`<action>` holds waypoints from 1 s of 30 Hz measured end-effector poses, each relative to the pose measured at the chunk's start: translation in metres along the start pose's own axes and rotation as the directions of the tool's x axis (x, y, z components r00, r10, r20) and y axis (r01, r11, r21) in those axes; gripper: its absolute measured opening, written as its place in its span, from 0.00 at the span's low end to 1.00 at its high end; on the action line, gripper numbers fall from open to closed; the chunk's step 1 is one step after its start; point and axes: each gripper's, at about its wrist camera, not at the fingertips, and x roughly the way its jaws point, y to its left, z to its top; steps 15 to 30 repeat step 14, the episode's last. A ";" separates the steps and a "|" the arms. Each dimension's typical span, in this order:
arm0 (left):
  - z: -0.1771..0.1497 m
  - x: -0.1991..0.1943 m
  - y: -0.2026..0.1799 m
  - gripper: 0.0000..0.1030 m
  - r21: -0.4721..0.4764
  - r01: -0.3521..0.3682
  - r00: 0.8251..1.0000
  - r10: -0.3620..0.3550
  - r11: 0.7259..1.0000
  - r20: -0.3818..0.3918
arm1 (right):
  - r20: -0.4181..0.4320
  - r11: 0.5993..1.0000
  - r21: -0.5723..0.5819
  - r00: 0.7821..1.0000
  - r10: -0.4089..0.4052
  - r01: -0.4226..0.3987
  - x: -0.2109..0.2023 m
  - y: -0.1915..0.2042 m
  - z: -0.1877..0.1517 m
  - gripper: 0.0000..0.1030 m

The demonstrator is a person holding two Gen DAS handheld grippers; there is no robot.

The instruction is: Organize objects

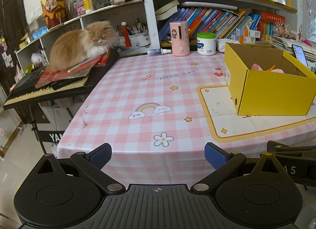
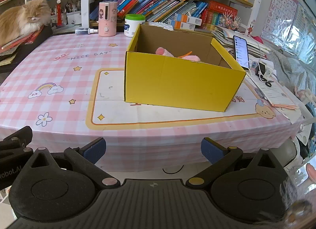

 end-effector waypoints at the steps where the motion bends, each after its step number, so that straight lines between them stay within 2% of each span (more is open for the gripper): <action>1: 0.000 0.000 0.000 0.98 0.001 0.000 1.000 0.000 1.000 0.001 | 0.000 1.000 0.000 1.000 0.000 0.000 0.000 0.000 0.000 1.00; 30: 0.002 -0.003 -0.006 0.98 0.001 0.001 1.000 -0.001 1.000 0.005 | -0.001 1.000 0.004 1.000 -0.001 0.001 0.000 -0.003 0.000 1.00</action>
